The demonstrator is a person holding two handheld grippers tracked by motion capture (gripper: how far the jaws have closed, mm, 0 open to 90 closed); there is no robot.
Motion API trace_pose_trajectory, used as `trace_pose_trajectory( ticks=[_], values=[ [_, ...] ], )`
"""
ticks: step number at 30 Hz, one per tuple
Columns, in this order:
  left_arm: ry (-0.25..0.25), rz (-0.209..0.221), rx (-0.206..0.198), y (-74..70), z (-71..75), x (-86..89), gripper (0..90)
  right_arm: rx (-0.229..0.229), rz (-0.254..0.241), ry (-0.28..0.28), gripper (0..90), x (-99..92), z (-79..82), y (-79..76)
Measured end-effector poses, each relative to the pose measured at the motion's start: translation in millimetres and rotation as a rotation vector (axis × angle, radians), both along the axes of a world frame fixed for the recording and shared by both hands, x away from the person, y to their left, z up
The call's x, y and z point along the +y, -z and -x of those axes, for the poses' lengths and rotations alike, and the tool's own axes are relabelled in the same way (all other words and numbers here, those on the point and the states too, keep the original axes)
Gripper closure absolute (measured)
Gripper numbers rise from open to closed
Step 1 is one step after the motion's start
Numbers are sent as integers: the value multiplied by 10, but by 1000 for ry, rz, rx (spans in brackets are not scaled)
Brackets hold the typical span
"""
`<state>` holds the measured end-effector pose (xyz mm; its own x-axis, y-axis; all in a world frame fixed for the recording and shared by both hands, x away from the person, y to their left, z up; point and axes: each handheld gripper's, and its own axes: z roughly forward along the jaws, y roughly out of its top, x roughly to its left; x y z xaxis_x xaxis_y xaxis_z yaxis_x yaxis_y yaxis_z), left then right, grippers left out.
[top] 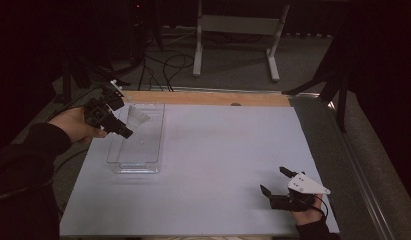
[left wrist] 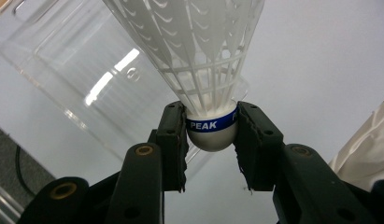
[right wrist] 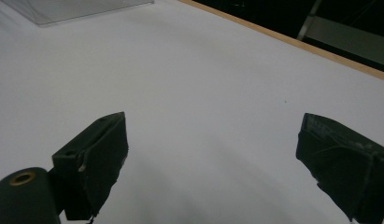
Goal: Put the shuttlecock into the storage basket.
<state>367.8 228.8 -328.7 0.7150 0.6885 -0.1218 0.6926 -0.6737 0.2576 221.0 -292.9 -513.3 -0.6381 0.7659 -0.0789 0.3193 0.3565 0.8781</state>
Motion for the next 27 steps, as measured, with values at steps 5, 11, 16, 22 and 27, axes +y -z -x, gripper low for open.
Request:
trace_pose_trajectory(
  ticks=[5, 11, 16, 22, 27],
  values=[
    [-50, 4, -1, 22, 8, 112, 653, 3, 0, 3, 93, 0, 1, 1],
    [-147, 17, 4, 90, -8, 242, 653, 5, 4, 3, 93, -2, -4, 4],
    [-185, 25, 10, 157, -9, 289, 653, 7, 6, 1, 93, 0, -7, 9],
    [-219, 23, 25, 342, 21, 361, 652, 5, 8, 0, 93, 0, -5, 8],
    [-231, 36, 40, 489, 41, 408, 653, 6, 9, -3, 93, 5, -6, 10]
  ],
)
